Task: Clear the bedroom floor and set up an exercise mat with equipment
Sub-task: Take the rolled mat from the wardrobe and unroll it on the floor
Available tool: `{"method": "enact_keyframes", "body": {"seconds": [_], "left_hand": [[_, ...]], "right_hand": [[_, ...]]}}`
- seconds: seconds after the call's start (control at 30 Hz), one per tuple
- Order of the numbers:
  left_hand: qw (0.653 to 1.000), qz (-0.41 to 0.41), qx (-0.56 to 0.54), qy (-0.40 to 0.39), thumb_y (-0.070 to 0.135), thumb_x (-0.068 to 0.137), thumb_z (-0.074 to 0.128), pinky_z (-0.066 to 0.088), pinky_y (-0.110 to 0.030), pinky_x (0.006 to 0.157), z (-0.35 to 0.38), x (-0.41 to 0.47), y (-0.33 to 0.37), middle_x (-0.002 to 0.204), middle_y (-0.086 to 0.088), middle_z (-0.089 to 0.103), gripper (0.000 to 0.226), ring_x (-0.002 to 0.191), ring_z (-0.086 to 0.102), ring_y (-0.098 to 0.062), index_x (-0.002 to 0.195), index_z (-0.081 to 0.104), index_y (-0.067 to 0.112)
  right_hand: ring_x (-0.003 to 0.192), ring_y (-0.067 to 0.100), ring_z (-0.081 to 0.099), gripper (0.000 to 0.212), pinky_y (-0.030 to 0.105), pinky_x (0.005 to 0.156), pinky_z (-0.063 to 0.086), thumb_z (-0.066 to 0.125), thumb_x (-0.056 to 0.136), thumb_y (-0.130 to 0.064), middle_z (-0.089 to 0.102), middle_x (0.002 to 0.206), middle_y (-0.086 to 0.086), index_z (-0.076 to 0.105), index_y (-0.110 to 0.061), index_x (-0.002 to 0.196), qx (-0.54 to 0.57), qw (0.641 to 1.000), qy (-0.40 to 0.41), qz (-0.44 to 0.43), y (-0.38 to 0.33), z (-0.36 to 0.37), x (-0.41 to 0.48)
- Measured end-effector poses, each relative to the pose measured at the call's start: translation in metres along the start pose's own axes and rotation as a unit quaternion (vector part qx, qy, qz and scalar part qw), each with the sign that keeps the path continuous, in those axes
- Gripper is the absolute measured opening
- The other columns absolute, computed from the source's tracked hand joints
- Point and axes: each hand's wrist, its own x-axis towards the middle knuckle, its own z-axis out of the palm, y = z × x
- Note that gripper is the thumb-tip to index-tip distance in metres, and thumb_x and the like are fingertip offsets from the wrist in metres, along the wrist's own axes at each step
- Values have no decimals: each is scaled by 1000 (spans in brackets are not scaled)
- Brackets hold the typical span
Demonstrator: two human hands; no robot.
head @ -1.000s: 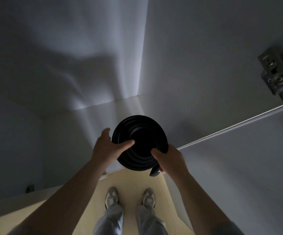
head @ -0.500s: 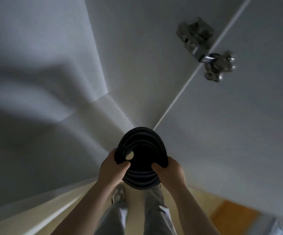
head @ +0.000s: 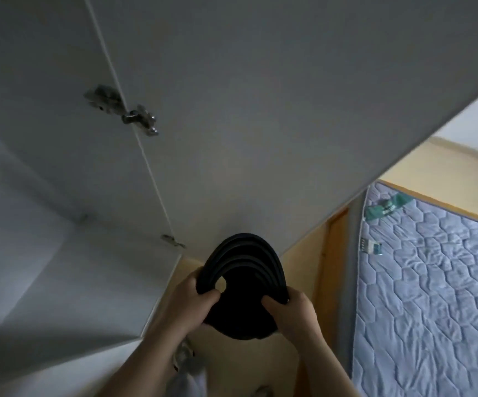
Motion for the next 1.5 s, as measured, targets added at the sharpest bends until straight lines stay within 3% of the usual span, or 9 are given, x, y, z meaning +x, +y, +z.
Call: {"method": "enact_keyframes", "body": {"seconds": [0.13,0.3,0.37,0.5,0.6,0.77,0.9,1.2,1.5], "left_hand": [[998,25,27,-55,16,85,59,42,-9,43,59,-17,28,93,0,64,36,79,63,-13,120,55,27],[992,53,79,-78,17,84,60,57,-36,65,144,-53,61,94,-6,65,25,83,64,-20,105,57,30],[990,60,102,-79,20,81,61,56,-44,75,173,-66,69,95,-11,65,16,85,64,-25,96,58,25],[986,85,109,-91,18,84,59,48,-20,46,225,-86,91,85,-8,61,14,72,61,-17,98,55,20],[982,115,108,-100,15,85,58,43,-22,54,244,-92,108,80,-4,60,21,71,60,-18,103,54,24],[977,148,116,-102,17,84,58,55,-41,71,261,-74,145,91,-4,64,39,82,64,-23,112,49,42],[974,169,98,-112,18,85,57,53,-30,64,267,-38,183,96,5,62,52,85,62,-14,132,45,36],[973,187,80,-111,16,80,59,58,-50,69,275,48,278,89,-5,64,39,80,66,-27,107,54,44],[979,175,54,-94,10,82,57,57,-29,54,302,125,362,93,-3,64,47,79,66,-21,124,52,33]], "right_hand": [[72,16,69,9,40,67,61,68,78,-32,71,78,0,63,-25,79,56,997,45,19,47,-51,-26],[65,10,66,8,23,52,51,69,80,-26,69,72,-1,63,-20,78,131,985,103,37,118,-114,-64],[67,14,68,7,31,59,55,70,78,-26,71,73,0,65,-20,78,154,979,125,46,142,-134,-73],[69,19,69,9,39,67,56,71,76,-24,70,69,1,63,-19,73,186,967,166,49,178,-174,-84],[67,24,70,9,46,67,59,71,74,-24,69,64,1,64,-18,70,217,957,184,49,186,-194,-85],[65,26,69,26,48,62,57,67,63,-37,68,64,6,64,-13,72,236,951,197,38,181,-226,-65],[63,24,68,30,43,60,57,66,59,-39,66,62,5,64,-11,71,240,947,211,30,164,-256,-30],[68,23,69,10,45,64,58,68,78,-23,67,66,2,64,-13,77,241,945,219,6,108,-328,53],[65,20,67,8,35,60,57,67,81,-21,66,69,3,63,-15,78,244,947,210,-1,76,-399,144]]}}
